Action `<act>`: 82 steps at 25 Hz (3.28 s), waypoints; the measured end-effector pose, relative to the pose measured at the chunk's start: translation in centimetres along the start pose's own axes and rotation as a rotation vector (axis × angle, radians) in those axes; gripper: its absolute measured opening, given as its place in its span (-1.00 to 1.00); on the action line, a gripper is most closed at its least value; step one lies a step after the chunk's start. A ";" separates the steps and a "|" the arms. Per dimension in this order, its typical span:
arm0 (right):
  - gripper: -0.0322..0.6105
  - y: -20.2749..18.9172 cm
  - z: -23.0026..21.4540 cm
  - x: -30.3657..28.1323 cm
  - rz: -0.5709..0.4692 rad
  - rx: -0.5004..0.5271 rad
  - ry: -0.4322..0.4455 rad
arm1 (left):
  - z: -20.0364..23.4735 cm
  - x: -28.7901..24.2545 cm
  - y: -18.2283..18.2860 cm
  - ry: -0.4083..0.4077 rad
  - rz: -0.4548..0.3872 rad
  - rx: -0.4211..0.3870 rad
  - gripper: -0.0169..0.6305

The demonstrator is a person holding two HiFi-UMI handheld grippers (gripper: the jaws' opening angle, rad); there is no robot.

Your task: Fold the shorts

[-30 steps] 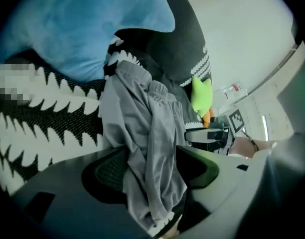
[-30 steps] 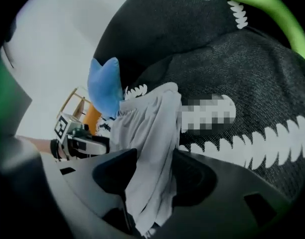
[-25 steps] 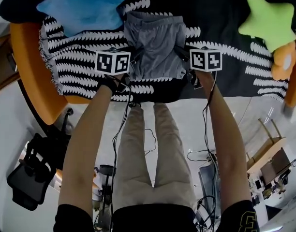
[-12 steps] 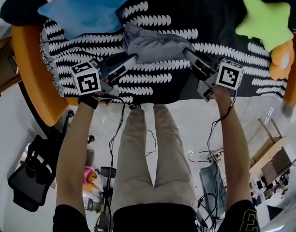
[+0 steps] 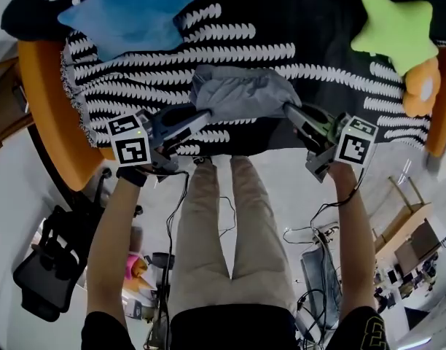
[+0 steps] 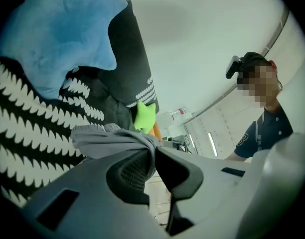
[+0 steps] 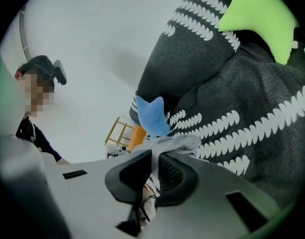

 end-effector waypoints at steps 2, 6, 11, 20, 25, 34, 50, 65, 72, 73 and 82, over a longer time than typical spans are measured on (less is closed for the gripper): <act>-0.80 -1.0 0.3 0.2 0.034 0.003 -0.012 | -0.6 0.5 -1.5 -0.010 0.037 0.020 -0.80; -0.79 -2.1 -5.0 -1.8 0.133 -0.015 -0.076 | 4.8 -0.2 -2.4 0.074 0.122 0.055 -0.79; -0.79 0.7 -14.0 -5.5 0.139 -0.145 -0.165 | 14.0 -3.5 1.9 0.219 0.116 0.198 -0.80; -0.52 7.4 -10.3 -0.7 -0.019 0.164 -0.420 | 9.6 -0.9 7.8 0.435 -0.019 0.066 -0.24; -0.86 -3.8 -8.0 -7.1 0.087 0.282 -0.288 | 6.1 -3.4 0.7 0.356 -0.008 -0.064 -0.83; -0.86 -6.7 -15.1 1.5 0.165 0.216 -0.543 | 14.5 -0.2 -3.9 0.611 0.132 -0.150 -0.90; -0.86 -8.2 -11.8 -0.8 0.313 0.380 -0.468 | 13.5 2.2 -3.0 0.612 0.165 -0.231 -0.91; -0.85 0.2 -4.8 0.7 0.018 0.607 -0.748 | 7.8 4.6 5.3 0.777 -0.077 -0.614 -0.91; -0.85 -10.1 26.5 6.1 -0.063 0.515 -0.607 | -21.4 18.1 -2.3 0.617 -0.226 -0.723 -0.91; -0.85 -10.2 30.6 5.9 -0.071 0.556 -0.605 | -25.3 19.6 -2.4 0.616 -0.262 -0.747 -0.91; -0.85 -15.4 52.3 8.9 -0.238 0.743 -0.533 | -48.2 27.1 -6.8 0.645 -0.538 -0.963 -0.91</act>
Point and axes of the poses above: the fingertips, and each gripper's own axes: x backward along the fingers, z to its left, y out of its top, the point moved 1 cm from there along x, backward along the fingers, and after that the axes turned 13 degrees about y, right-handed, at the moved point
